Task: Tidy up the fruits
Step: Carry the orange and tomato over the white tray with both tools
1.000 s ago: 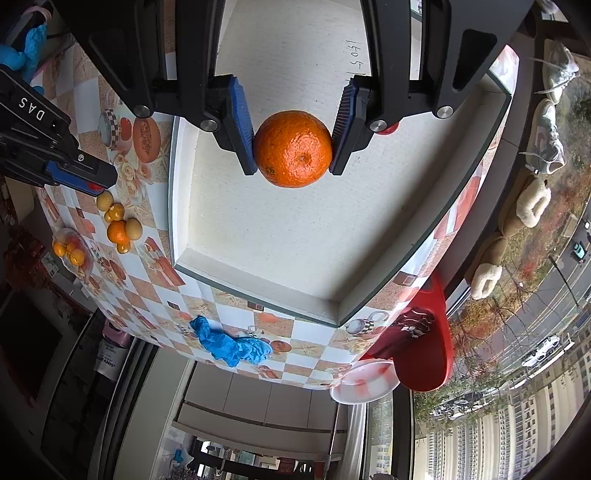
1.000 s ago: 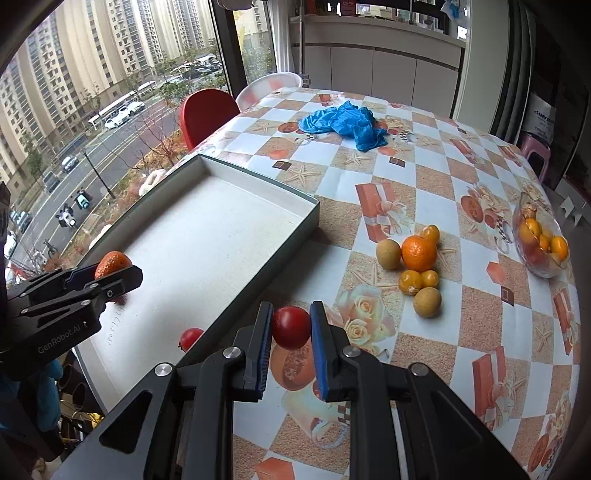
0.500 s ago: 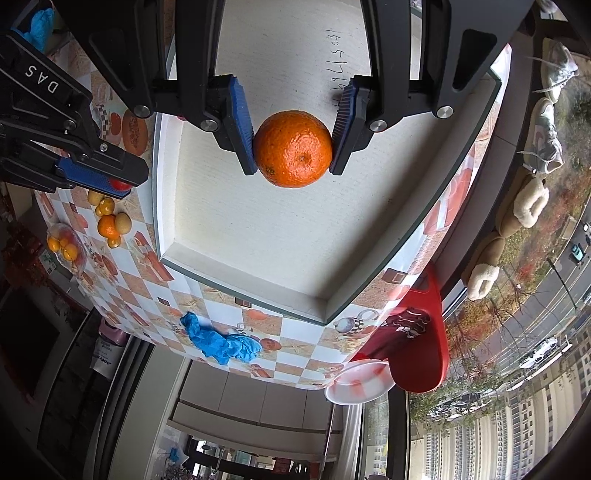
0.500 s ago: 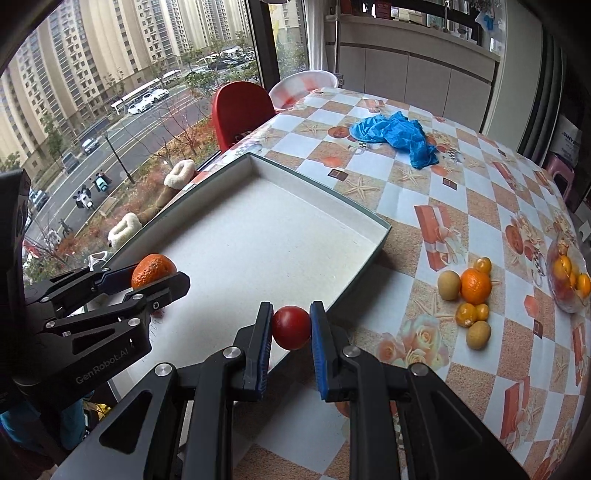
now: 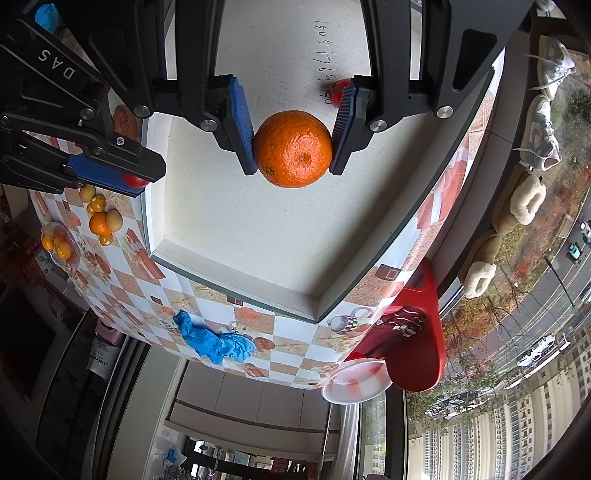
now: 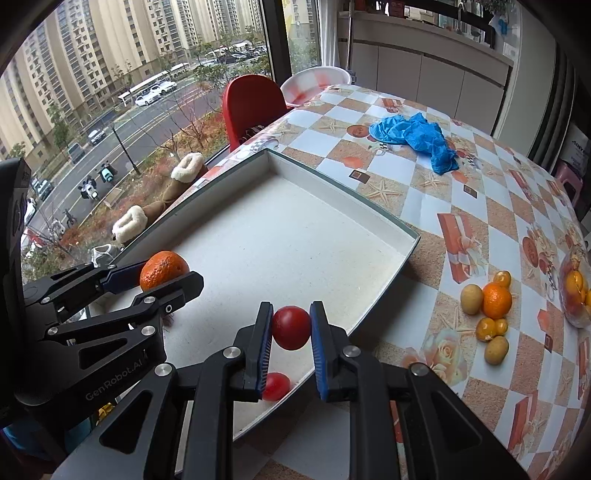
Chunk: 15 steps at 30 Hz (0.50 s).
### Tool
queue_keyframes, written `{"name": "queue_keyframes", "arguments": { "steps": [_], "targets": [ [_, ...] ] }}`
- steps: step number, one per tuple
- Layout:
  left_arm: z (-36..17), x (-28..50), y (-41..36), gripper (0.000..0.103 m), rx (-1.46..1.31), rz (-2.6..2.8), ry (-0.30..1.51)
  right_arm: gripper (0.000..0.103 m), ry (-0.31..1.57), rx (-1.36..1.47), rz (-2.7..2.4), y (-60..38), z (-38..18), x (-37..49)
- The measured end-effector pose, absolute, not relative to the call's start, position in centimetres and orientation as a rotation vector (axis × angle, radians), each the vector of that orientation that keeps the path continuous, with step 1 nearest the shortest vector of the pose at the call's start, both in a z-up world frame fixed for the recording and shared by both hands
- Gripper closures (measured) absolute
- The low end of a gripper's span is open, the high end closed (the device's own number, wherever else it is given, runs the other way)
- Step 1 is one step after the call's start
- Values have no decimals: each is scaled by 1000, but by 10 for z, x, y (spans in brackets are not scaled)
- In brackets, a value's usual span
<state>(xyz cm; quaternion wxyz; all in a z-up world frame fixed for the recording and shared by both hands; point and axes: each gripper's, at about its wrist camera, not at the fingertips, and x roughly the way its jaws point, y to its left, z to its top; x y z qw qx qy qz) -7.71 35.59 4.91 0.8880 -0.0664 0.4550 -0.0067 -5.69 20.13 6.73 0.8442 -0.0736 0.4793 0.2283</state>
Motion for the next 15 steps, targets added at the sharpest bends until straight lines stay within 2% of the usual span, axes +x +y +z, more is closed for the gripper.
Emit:
{"name": "queue_keyframes", "arguments": {
  "steps": [15],
  "targets": [
    [39, -72, 353, 62, -126, -11, 975, 81, 1031, -165, 501, 209, 57, -54]
  ]
}}
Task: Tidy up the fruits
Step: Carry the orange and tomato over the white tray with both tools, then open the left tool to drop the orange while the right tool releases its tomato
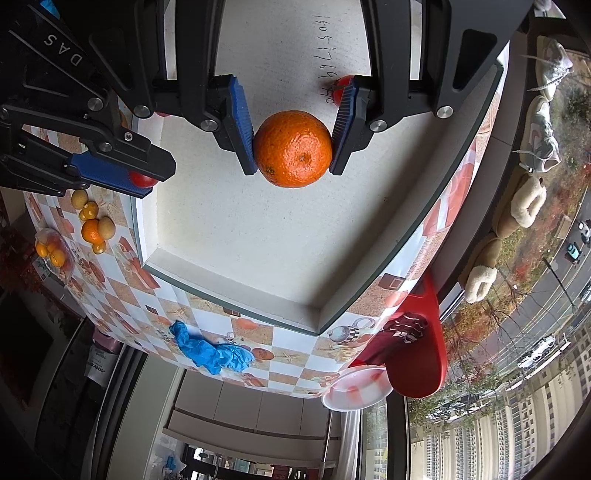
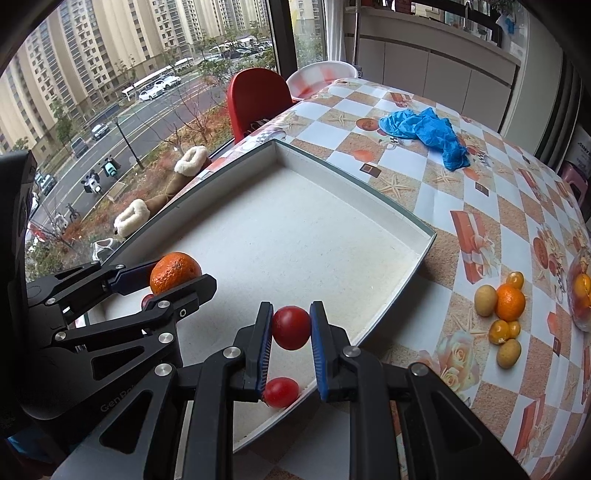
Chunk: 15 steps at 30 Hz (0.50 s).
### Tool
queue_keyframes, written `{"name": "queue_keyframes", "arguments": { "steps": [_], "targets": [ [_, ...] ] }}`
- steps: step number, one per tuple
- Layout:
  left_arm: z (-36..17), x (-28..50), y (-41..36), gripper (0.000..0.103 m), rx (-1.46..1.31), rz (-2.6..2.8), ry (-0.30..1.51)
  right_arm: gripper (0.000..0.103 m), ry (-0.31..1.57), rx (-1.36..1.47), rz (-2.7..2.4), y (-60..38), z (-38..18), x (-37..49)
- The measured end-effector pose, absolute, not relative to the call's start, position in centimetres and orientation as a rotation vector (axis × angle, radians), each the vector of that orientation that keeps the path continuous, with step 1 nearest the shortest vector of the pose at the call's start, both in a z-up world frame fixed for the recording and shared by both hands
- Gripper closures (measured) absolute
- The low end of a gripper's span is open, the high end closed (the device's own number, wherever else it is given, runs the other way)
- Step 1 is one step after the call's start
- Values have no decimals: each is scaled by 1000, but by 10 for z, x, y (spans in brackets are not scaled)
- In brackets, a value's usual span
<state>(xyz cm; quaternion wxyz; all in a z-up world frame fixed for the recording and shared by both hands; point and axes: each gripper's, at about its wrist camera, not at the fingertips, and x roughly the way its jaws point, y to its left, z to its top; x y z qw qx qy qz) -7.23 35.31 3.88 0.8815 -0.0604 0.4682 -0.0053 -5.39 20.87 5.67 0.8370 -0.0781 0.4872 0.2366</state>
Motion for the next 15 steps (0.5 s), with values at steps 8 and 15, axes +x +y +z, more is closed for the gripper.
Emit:
{"name": "queue_keyframes", "arguments": {
  "steps": [8, 15],
  "targets": [
    [34, -74, 348, 62, -96, -11, 981, 81, 1057, -175, 505, 211, 48, -54],
    [36, -75, 350, 47, -84, 26, 976, 71, 1055, -173, 484, 207, 48, -52]
  ]
}}
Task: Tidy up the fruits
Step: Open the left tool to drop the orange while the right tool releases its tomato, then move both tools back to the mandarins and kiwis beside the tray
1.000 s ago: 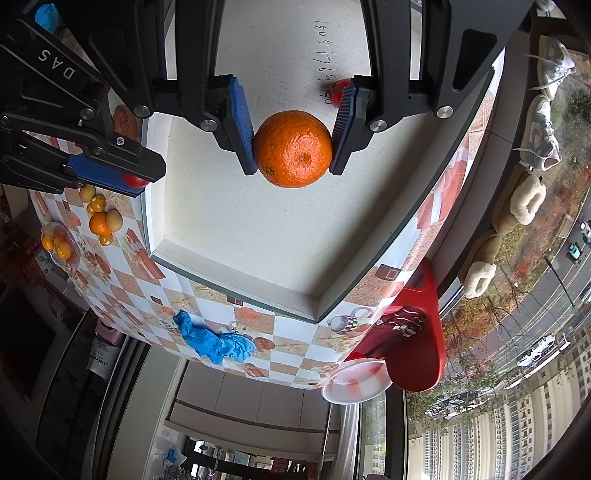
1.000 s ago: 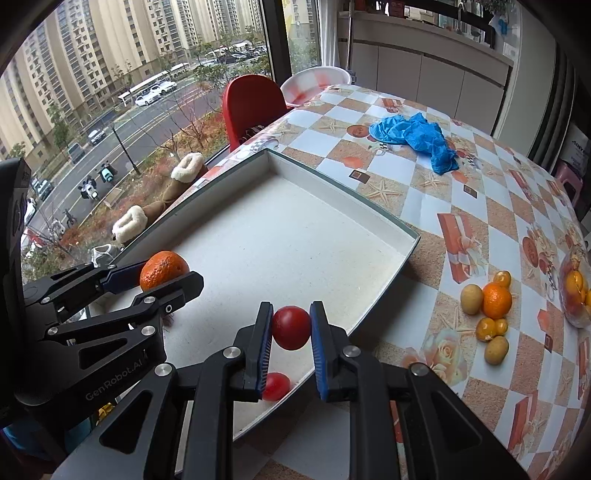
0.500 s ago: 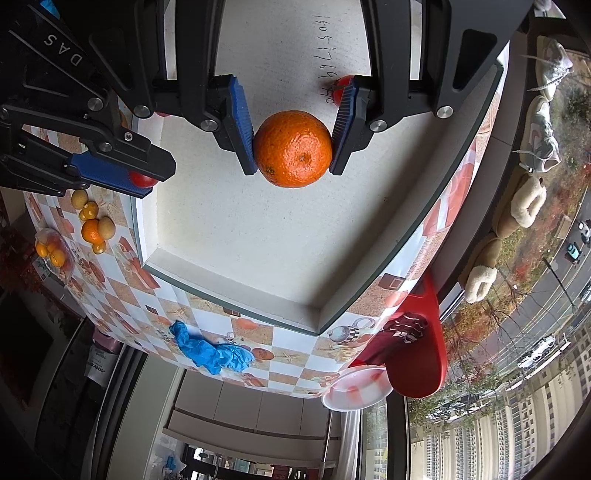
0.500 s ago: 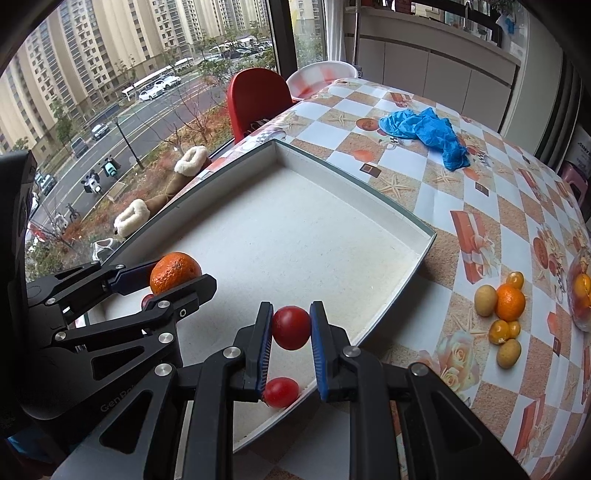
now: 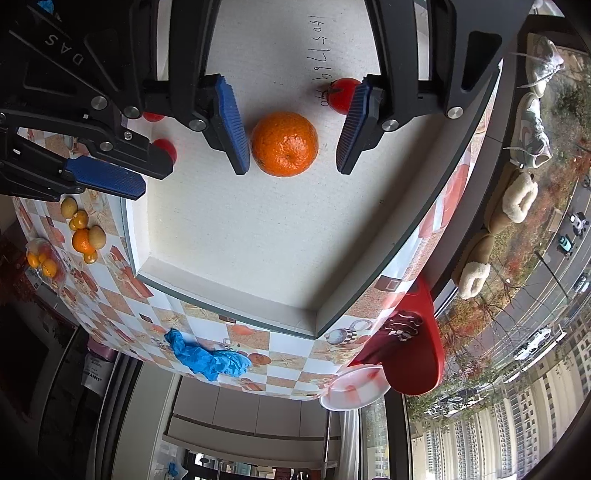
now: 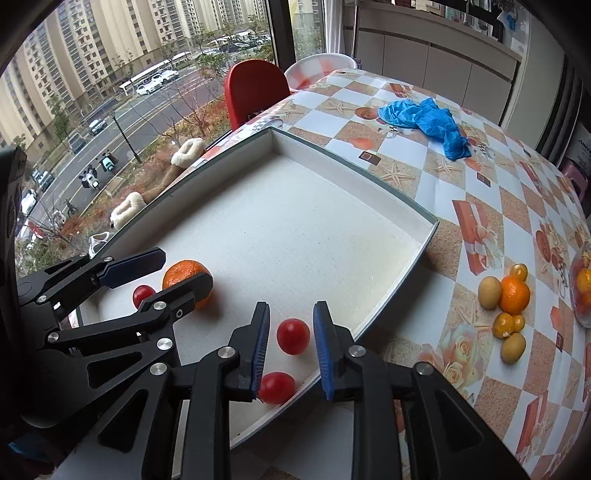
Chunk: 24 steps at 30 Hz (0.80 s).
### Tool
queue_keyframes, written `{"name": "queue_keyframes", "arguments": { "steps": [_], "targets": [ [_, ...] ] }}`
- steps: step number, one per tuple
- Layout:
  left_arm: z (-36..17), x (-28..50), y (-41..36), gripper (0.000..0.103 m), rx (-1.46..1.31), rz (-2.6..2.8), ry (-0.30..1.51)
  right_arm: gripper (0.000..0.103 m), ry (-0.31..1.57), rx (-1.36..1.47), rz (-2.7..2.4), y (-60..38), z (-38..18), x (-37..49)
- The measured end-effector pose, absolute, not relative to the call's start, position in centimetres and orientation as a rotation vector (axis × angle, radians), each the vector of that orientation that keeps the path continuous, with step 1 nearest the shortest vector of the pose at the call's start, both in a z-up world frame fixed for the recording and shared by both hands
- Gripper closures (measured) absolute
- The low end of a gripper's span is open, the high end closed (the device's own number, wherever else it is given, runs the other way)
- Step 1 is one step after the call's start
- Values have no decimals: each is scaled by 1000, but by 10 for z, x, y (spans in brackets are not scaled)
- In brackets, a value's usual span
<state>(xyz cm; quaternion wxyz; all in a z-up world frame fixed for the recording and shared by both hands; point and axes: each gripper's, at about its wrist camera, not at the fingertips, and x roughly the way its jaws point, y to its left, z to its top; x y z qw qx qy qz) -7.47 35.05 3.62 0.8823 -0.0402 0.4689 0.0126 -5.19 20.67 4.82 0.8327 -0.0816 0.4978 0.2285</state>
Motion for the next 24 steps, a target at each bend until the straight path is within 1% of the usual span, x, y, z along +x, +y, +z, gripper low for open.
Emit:
{"name": "queue_keyframes", "arguments": {
  "steps": [1, 2, 4, 6, 8, 10, 12, 13, 14, 15, 16, 18, 24],
  "targets": [
    [36, -75, 353, 40, -90, 36, 974, 65, 1050, -169, 478, 204, 50, -51],
    [37, -75, 355, 36, -99, 43, 971, 60, 1045, -163, 471, 202, 51, -51],
    [36, -76, 359, 36, -119, 38, 973, 39, 1035, -149, 459, 196, 55, -50],
    [36, -76, 359, 36, -125, 29, 981, 31, 1024, -137, 451, 191, 58, -49],
    [37, -76, 354, 36, -108, 28, 982, 29, 1015, -133, 445, 188, 60, -50],
    [39, -76, 350, 36, -93, 30, 979, 23, 1007, -132, 431, 183, 62, -51],
    [40, -76, 347, 35, -90, 18, 980, 20, 1000, -124, 419, 177, 63, -51],
    [41, -76, 345, 28, -84, 23, 981, 20, 999, -118, 414, 173, 63, -51],
    [42, -77, 344, 17, -74, 41, 975, 19, 997, -108, 408, 169, 63, -51],
    [44, -78, 343, 14, -71, 50, 963, 14, 997, -99, 401, 164, 63, -50],
    [45, -79, 342, 13, -75, 43, 954, 7, 995, -90, 390, 159, 63, -50],
    [48, -79, 338, 13, -76, 21, 957, 0, 986, -75, 370, 149, 63, -50],
    [55, -80, 314, 13, -23, -10, 951, 0, 987, -30, 330, 120, 60, -50]
  ]
}}
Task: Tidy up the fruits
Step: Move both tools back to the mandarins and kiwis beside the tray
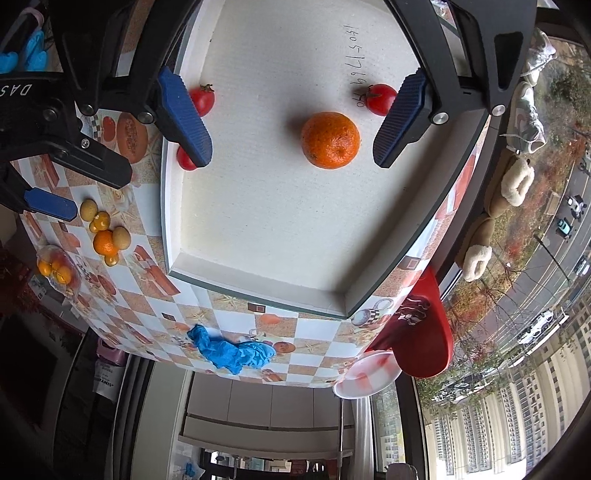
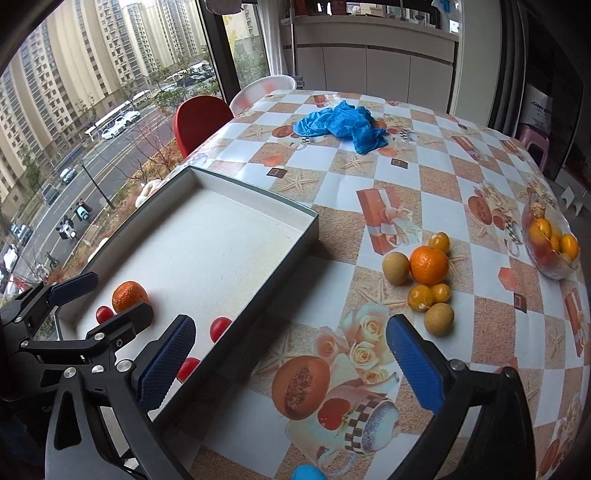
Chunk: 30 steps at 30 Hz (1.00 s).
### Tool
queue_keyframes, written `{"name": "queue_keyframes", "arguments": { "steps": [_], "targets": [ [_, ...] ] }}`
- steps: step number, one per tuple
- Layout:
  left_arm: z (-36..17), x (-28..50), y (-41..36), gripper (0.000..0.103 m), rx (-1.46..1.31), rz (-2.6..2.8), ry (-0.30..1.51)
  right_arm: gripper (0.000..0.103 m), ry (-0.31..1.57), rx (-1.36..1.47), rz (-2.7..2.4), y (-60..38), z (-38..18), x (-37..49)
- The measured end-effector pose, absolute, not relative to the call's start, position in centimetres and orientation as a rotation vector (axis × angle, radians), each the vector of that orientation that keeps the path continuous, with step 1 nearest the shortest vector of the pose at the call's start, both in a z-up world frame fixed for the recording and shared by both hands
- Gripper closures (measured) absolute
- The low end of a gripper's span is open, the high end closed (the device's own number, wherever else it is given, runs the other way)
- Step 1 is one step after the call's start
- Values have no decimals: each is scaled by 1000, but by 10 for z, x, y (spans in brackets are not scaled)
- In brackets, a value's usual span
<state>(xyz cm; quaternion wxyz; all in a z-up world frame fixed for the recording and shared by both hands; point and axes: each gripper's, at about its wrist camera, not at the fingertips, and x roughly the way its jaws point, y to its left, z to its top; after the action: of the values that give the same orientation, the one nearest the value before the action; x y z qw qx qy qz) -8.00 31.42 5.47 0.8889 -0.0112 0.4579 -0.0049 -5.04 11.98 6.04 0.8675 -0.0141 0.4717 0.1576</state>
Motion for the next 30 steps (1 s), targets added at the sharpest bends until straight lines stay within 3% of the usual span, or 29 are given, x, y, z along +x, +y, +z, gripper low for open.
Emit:
{"name": "queue_keyframes", "arguments": {
  "steps": [22, 30],
  "targets": [
    [58, -77, 200, 13, 184, -146, 977, 0, 1036, 100, 124, -17, 25, -65],
    [54, -57, 158, 13, 217, -202, 996, 0, 1035, 25, -40, -66, 2, -75]
  ]
}}
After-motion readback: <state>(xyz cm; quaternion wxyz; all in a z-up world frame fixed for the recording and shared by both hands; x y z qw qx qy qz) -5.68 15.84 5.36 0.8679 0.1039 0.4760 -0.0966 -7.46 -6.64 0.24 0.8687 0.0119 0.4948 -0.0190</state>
